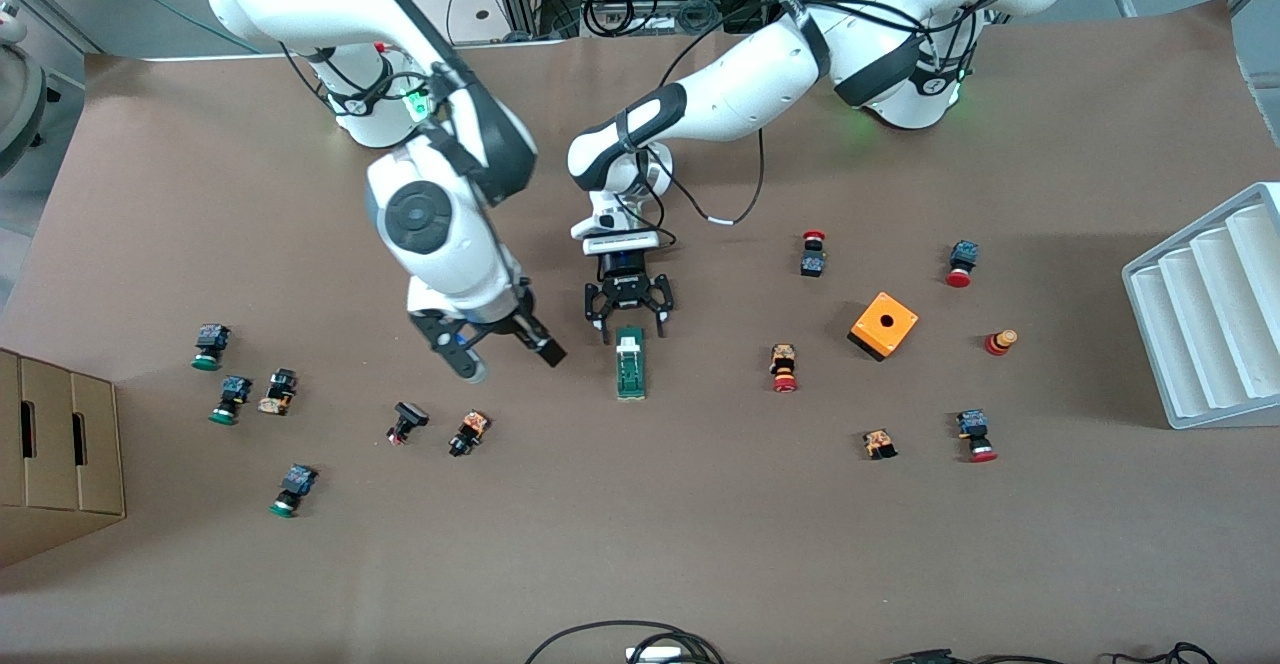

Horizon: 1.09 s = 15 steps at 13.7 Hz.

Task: Close load switch with both arms
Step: 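Reach the right gripper to the green switch body and grip it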

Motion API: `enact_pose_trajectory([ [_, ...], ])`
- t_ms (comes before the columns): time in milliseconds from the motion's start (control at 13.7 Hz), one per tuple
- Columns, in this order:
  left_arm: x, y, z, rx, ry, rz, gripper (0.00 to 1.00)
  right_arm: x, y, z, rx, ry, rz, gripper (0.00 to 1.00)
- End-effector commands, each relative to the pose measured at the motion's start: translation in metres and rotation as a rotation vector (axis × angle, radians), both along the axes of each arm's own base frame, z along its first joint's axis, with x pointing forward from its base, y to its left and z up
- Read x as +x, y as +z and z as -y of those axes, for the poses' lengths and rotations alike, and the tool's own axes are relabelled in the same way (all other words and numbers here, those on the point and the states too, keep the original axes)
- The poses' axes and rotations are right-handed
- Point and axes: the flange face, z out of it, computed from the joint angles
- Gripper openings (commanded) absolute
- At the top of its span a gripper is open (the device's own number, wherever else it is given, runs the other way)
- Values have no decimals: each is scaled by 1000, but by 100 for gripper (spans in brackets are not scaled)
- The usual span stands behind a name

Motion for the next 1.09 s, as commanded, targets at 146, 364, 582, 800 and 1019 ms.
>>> enact_pose_trajectory([
  [146, 6, -5, 9, -19, -11, -2, 100, 5, -22, -43, 39, -119, 22, 100],
  [364, 2, -15, 6, -10, -11, -12, 100, 6, -26, -52, 57, -158, 36, 100],
  [582, 2, -17, 5, -13, -9, -14, 100, 10, -35, -70, 74, -208, 49, 100],
  [800, 2, -15, 7, -15, -9, -14, 96, 13, -44, -75, 98, -243, 77, 100],
  [1019, 2, -17, 6, -11, -11, -16, 81, 6, -52, -86, 108, -238, 86, 100],
])
